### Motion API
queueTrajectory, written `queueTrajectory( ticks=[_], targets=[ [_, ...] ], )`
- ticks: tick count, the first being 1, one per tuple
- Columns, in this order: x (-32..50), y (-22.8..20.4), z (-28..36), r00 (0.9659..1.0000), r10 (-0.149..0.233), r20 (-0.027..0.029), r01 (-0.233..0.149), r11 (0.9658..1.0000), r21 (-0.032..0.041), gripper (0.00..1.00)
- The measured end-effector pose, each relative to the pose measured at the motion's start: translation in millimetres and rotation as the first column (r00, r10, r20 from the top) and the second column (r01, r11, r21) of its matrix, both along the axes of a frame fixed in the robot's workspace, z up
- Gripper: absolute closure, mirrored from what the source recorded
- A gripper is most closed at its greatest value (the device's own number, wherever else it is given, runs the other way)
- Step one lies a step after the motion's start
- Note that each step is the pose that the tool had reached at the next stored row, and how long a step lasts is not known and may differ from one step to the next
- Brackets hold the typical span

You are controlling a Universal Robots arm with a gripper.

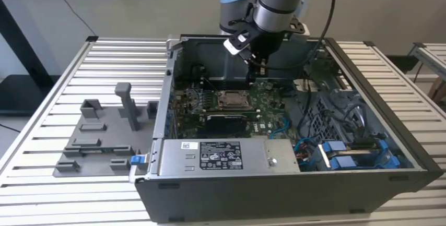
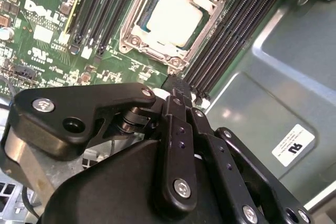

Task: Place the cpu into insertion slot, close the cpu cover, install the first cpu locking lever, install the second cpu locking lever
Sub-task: 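Close the cpu cover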

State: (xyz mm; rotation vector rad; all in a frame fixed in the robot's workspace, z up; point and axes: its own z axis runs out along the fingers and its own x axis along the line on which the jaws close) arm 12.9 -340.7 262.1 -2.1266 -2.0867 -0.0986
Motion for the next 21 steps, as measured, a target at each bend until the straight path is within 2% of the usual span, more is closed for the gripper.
queueTrajectory(
  ticks=[11, 15, 21],
  targets=[
    [-9.6, 0.0, 14.4, 1.0000, 0.000, 0.0000, 0.000, 1.0000, 0.0000, 0.89],
    [-16.3, 0.0, 15.2, 1.0000, 0.000, 0.0001, 0.000, 1.0000, 0.0001, 0.89],
    [-17.5, 0.0, 15.3, 1.0000, 0.000, -0.0001, 0.000, 1.0000, 0.0021, 0.89]
  ],
)
